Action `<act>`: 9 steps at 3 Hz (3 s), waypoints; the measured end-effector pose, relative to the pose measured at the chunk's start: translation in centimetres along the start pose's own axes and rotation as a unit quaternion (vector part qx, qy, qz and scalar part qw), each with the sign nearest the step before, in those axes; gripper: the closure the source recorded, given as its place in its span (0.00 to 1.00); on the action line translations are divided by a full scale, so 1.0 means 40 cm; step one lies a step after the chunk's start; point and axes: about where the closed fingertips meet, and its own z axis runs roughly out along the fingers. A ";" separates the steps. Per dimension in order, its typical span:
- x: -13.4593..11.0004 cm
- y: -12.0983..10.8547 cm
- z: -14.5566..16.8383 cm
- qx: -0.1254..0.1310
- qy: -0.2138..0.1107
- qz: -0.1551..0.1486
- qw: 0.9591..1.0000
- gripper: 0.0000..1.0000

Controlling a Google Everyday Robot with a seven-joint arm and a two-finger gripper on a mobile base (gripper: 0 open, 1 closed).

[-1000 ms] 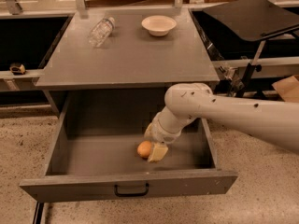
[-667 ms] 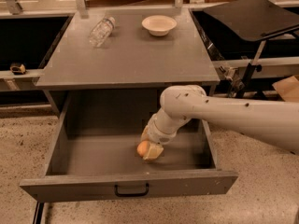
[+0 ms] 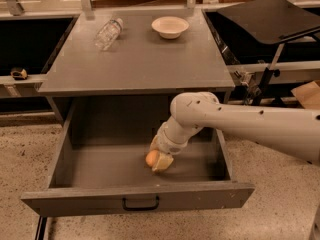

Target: Pick orange from top drawer and place on counter

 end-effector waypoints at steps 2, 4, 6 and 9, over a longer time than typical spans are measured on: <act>-0.086 -0.100 -0.355 0.036 -0.004 -0.048 0.998 1.00; -0.210 -0.254 -0.615 0.044 0.039 -0.056 0.997 1.00; -0.285 -0.419 -0.677 0.096 0.003 0.034 0.995 1.00; -0.346 -0.542 -0.462 0.072 -0.038 0.091 0.992 0.59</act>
Offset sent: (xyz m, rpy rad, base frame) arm 0.0559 -0.0421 0.2824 -0.0488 -0.1395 0.1460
